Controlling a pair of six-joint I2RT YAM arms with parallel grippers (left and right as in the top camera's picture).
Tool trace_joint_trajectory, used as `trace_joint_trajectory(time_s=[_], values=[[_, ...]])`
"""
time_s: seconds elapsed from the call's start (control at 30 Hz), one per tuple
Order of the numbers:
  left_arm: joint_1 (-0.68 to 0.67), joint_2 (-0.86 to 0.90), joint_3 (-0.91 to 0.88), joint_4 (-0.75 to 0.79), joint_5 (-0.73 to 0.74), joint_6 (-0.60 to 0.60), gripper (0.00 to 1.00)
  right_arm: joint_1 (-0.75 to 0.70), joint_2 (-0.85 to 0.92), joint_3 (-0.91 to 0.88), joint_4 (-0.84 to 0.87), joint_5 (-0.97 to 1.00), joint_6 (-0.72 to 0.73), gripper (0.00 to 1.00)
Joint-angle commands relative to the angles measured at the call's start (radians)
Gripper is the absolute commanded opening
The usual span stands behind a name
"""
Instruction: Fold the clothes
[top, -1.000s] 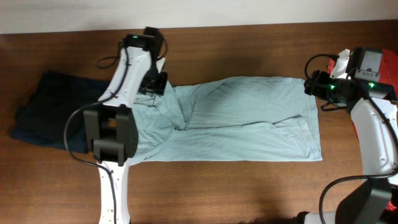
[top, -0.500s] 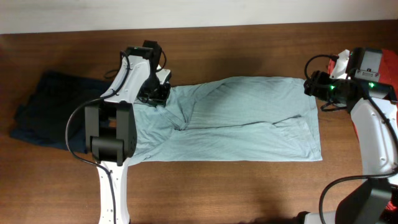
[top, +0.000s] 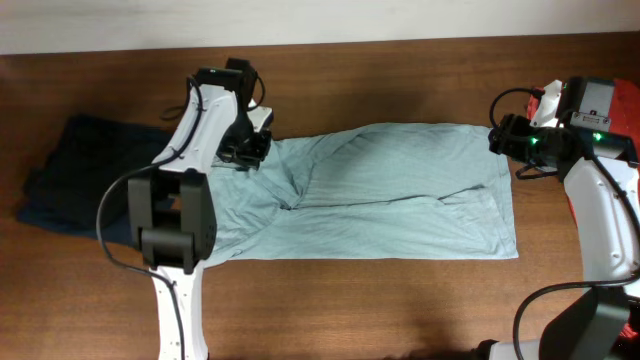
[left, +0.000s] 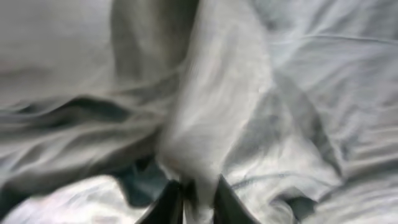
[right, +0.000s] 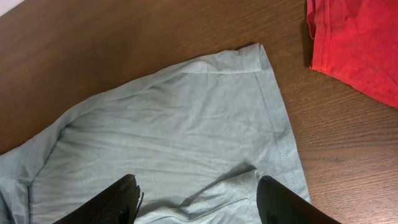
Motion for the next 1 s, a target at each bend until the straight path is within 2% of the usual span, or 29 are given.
trace_joint_trajectory(time_s=[0.0,0.1,0.23,0.37,0.4,0.43,0.47,0.53,0.7,0.9,0.93,0.97], values=[[0.002,-0.082,0.029,-0.032,-0.009,0.007,0.24,0.0,0.002,0.016,0.0,0.016,-0.003,0.66],[0.002,-0.098,0.029,-0.071,-0.037,0.007,0.23,0.0,0.002,0.016,0.0,0.016,-0.003,0.65],[0.002,-0.111,0.029,-0.132,-0.043,0.005,0.0,0.0,0.002,0.016,0.0,0.016,-0.003,0.66],[0.002,-0.111,0.029,-0.174,-0.043,-0.024,0.01,0.0,0.002,0.016,0.0,0.016,-0.003,0.66],[0.002,-0.111,0.027,-0.164,-0.043,-0.024,0.09,0.0,0.002,0.016,0.0,0.016,-0.003,0.66],[0.002,-0.11,0.023,-0.145,-0.046,-0.023,0.3,0.0,0.002,0.016,0.0,0.016,-0.003,0.66],[0.002,-0.11,0.012,-0.106,-0.049,-0.023,0.43,0.0,0.002,0.016,0.0,0.016,-0.003,0.66],[0.003,-0.11,-0.023,-0.024,-0.052,-0.023,0.56,0.0,0.002,0.016,0.0,0.016,-0.003,0.66],[0.006,-0.108,-0.155,0.185,-0.05,-0.023,0.6,0.0,0.002,0.016,-0.004,0.016,-0.003,0.66],[0.011,-0.108,-0.242,0.295,-0.055,-0.015,0.59,0.001,0.002,0.016,-0.003,0.016,-0.003,0.66],[0.013,-0.108,-0.249,0.302,-0.055,-0.015,0.56,0.001,0.002,0.016,-0.004,0.016,-0.003,0.66],[0.015,-0.108,-0.252,0.304,-0.055,-0.015,0.47,0.0,0.002,0.016,-0.004,0.016,-0.003,0.66]])
